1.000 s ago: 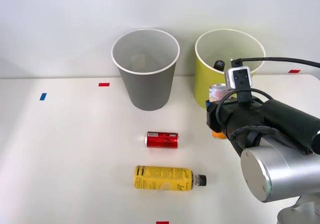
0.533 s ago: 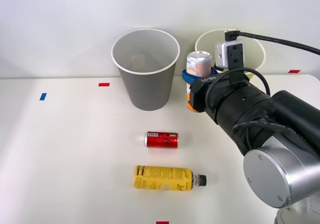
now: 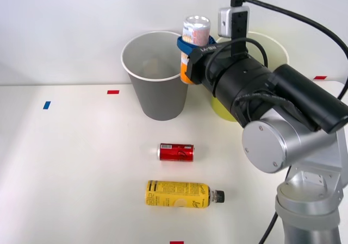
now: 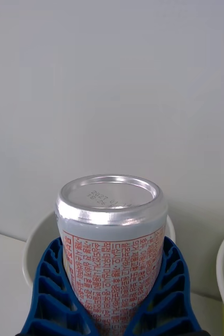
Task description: Put cans in the gray bin, plastic bottles in the light green bin
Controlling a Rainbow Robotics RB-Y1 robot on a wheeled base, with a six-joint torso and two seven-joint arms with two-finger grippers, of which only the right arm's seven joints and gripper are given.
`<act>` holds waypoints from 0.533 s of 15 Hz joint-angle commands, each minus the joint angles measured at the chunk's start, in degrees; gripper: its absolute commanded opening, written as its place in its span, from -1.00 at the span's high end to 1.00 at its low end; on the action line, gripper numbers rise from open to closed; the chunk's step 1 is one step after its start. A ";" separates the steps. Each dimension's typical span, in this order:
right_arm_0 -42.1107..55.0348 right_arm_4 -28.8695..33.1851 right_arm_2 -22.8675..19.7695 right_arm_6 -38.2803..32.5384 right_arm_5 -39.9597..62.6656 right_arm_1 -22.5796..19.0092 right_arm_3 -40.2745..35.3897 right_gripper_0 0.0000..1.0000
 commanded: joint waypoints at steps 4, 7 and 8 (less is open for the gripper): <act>-12.31 -0.23 -2.43 1.02 -8.95 0.00 16.68 1.00; -16.44 1.00 -1.46 1.99 -20.82 0.00 28.81 1.00; -17.14 1.35 -1.02 2.25 -23.90 0.00 31.62 1.00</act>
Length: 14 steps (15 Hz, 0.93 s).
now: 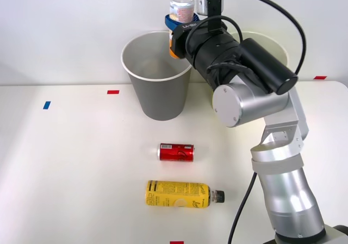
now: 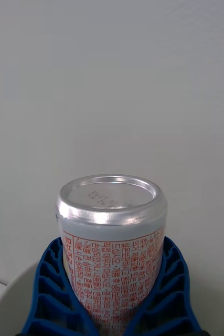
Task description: Put cans in the gray bin, plastic bottles in the light green bin
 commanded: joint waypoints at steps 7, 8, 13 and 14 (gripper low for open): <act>-3.93 2.00 5.70 1.56 -11.99 0.00 12.28 1.00; -3.93 2.00 5.96 1.74 -11.90 0.00 12.28 1.00; -3.93 2.00 6.05 1.74 -10.76 0.00 12.28 -0.97; -3.93 2.00 6.05 1.65 -10.76 0.00 12.28 -1.00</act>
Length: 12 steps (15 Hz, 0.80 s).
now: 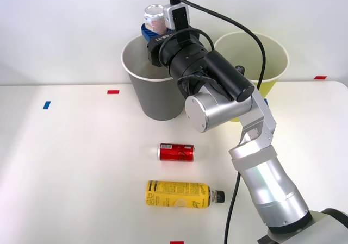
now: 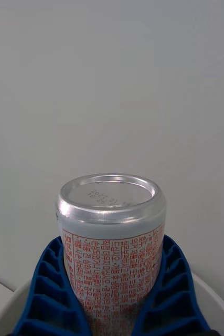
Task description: Put cans in the gray bin, plastic bottles in the light green bin
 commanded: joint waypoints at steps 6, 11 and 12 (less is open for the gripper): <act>0.35 0.01 0.98 1.47 -5.99 0.00 0.00 -1.00; 9.05 0.19 5.11 2.35 -19.70 0.00 -2.55 -1.00; 12.22 0.19 6.42 2.35 -19.79 0.00 -5.54 -1.00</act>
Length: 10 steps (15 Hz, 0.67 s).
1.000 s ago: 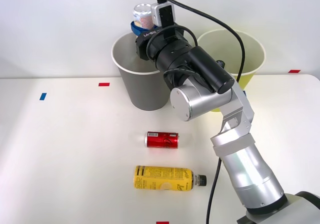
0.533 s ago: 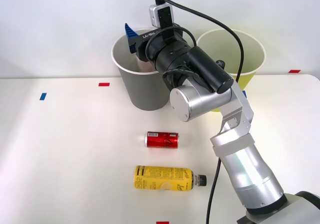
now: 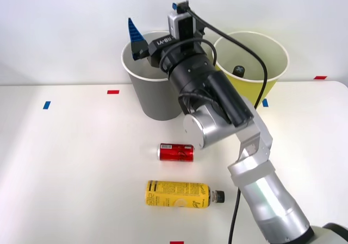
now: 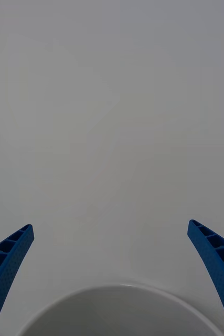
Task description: Put cans in the gray bin, plastic bottles in the light green bin
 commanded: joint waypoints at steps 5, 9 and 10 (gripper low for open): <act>20.22 0.12 5.15 -0.07 -1.72 0.00 -19.53 -1.00; 31.91 -0.14 4.80 0.02 -9.81 -2.76 -25.07 -1.00; 34.37 -0.14 4.54 0.02 -12.53 -3.20 -24.98 -1.00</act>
